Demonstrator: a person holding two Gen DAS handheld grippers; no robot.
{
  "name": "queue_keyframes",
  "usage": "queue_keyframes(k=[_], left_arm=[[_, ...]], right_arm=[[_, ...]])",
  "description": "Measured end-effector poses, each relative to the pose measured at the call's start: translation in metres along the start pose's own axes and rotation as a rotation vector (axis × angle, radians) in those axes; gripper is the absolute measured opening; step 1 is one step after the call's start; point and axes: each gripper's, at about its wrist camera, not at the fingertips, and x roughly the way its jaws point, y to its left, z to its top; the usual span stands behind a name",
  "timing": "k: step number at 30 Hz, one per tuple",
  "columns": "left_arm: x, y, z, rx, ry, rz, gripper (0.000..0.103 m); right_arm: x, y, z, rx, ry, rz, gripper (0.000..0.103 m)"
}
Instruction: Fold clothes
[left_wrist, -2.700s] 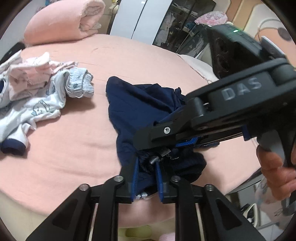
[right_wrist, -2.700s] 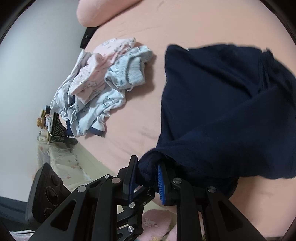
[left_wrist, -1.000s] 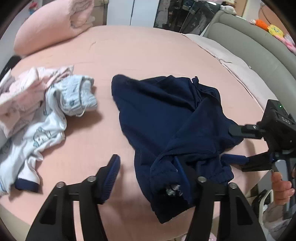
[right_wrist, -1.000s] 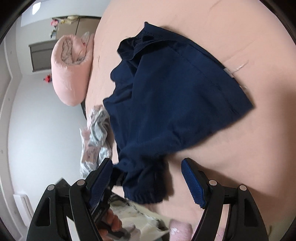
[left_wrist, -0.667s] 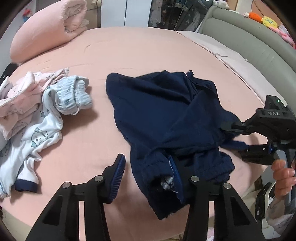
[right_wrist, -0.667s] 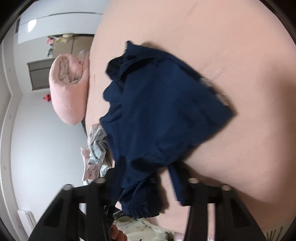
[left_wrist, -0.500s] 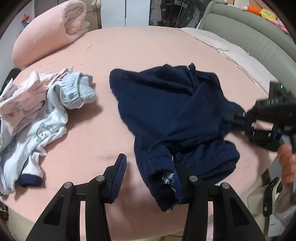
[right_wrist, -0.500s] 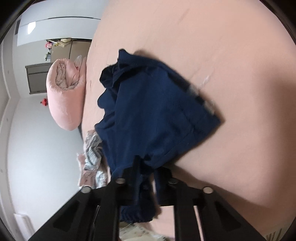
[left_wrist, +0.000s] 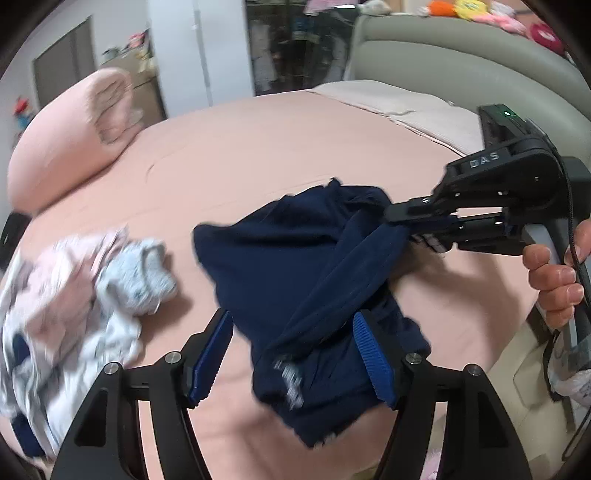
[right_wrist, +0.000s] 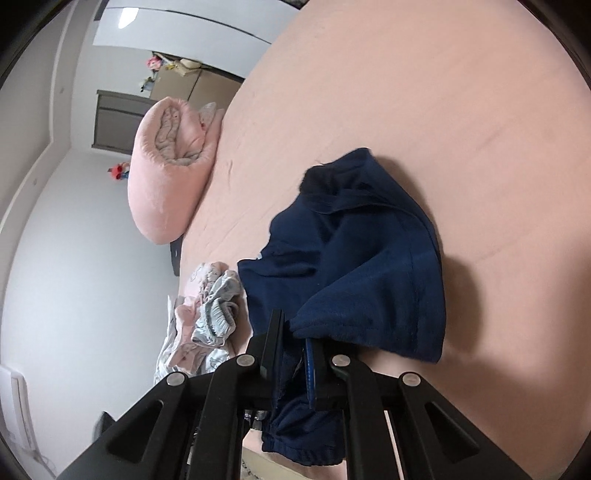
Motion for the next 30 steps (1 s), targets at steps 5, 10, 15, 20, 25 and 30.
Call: queue_keyframes(k=[5,10,15,20,25,30], left_arm=[[0.033,-0.016,0.010,0.110,0.057,-0.026,0.066],[0.050,-0.030,0.012,0.168,0.083,-0.031,0.066],[0.058,-0.028,0.016,0.138,0.109,-0.017,0.036],[0.064,-0.022,0.021,0.075,0.147,-0.031,0.027],[0.081,-0.023,0.019,0.106,0.265,-0.054,0.027],[0.083,-0.020,0.018,0.083,0.258,-0.066,0.028]], right_arm=[[0.000,0.001,0.001,0.012,-0.005,-0.003,0.008],[-0.004,0.001,0.001,0.002,-0.004,-0.003,0.008],[-0.006,0.008,0.003,-0.036,-0.007,-0.003,0.008],[-0.002,0.015,0.003,-0.057,0.006,-0.010,0.008],[0.000,0.023,0.002,-0.081,0.010,-0.030,0.008],[0.004,0.035,0.001,-0.112,0.008,-0.064,0.008]])
